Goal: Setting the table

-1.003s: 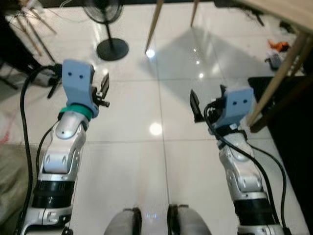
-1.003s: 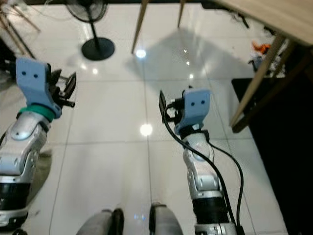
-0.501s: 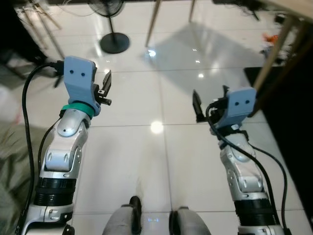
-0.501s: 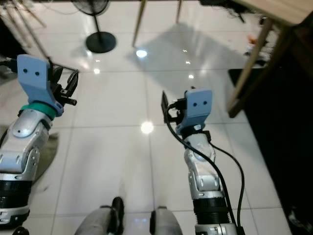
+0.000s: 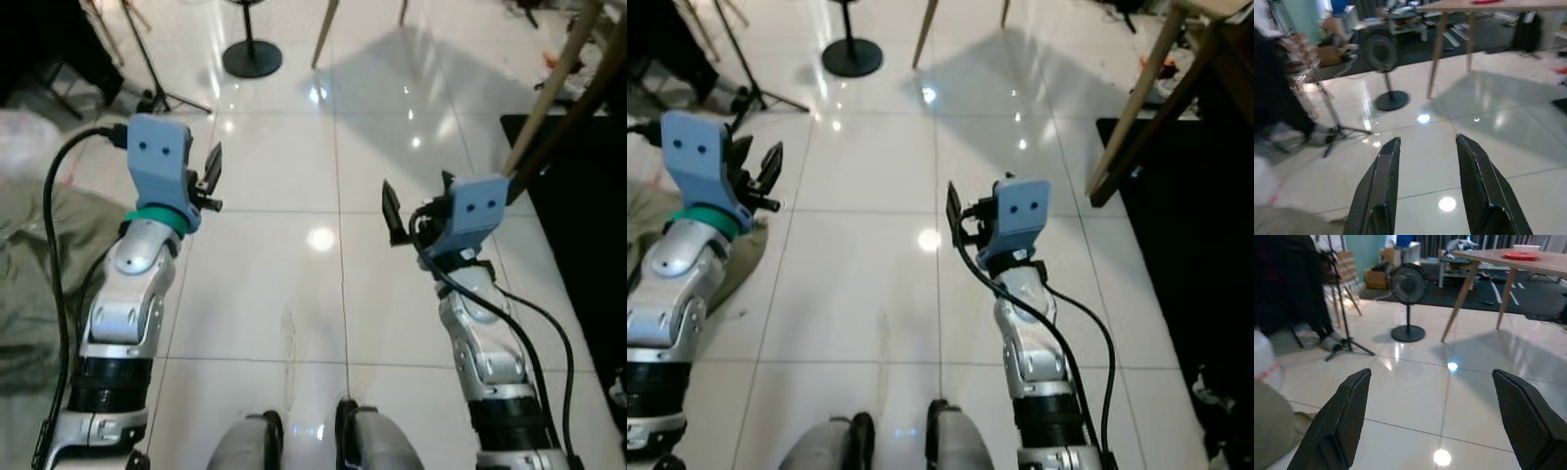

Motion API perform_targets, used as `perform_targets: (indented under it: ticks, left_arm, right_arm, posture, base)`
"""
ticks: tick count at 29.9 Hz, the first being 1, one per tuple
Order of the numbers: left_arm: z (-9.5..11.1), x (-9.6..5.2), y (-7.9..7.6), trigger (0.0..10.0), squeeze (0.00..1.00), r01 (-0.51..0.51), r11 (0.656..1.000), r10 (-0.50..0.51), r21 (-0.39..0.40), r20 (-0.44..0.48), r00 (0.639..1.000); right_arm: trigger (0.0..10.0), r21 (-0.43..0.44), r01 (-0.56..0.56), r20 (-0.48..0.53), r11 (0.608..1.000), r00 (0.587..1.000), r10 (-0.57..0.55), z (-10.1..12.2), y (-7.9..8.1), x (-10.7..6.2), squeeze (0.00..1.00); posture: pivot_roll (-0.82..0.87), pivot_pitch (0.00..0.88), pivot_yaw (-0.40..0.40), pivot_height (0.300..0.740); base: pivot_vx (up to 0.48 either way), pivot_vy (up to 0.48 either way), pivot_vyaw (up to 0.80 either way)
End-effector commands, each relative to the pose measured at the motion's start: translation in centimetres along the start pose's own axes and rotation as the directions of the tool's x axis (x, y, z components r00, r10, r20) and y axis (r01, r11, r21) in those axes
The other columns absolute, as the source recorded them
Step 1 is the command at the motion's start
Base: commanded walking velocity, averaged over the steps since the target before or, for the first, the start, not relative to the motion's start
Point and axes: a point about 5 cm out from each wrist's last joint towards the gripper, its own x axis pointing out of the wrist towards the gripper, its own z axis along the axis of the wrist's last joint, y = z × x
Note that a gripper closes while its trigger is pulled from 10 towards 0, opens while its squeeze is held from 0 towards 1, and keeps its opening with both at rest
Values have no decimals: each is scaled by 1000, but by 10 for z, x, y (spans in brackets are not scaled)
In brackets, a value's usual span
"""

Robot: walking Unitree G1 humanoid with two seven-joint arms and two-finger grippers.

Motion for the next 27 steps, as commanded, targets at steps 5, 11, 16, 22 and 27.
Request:
perform_targets:
  ticks: [5, 11, 16, 22, 27]
  left_arm:
    - [-1, -1, -5, 10000, 0, 17, 1000, -18, -19, -4, 1000]
    - [0, 0, -6, 10000, 0, 24, 999, -24, -27, 1, 1000]
    - [0, 0, -6, 10000, 0, 23, 999, -23, -30, 0, 1000]
    - [0, 0, -7, 10000, 0, 20, 999, -20, -34, 0, 1000]
    - [0, 1, -6, 10000, 0, 16, 999, -16, -30, -2, 1000]
  right_arm:
    - [10000, 16, 13, -26, 1000, 1000, -13, -5, -3, -4, 0]
    - [10000, 13, 13, -24, 1000, 1000, -13, -5, -3, -4, 0]
    - [10000, 13, 13, -24, 1000, 1000, -12, -5, -3, -3, 0]
    - [10000, 14, 12, -23, 1000, 1000, -11, -5, -2, -3, 0]
    - [10000, 15, 10, -23, 1000, 1000, -10, -4, -2, -2, 0]
  posture:
    - [-34, 131, 103, 740]
    - [-34, 131, 103, 740]
    - [-33, 130, 104, 740]
    - [-32, 126, 104, 740]
    - [-31, 124, 104, 740]
  base:
    - [0, 0, -800]
    - [0, 0, -800]
    - [0, 0, -800]
    - [0, 0, -800]
    - [0, 0, -800]
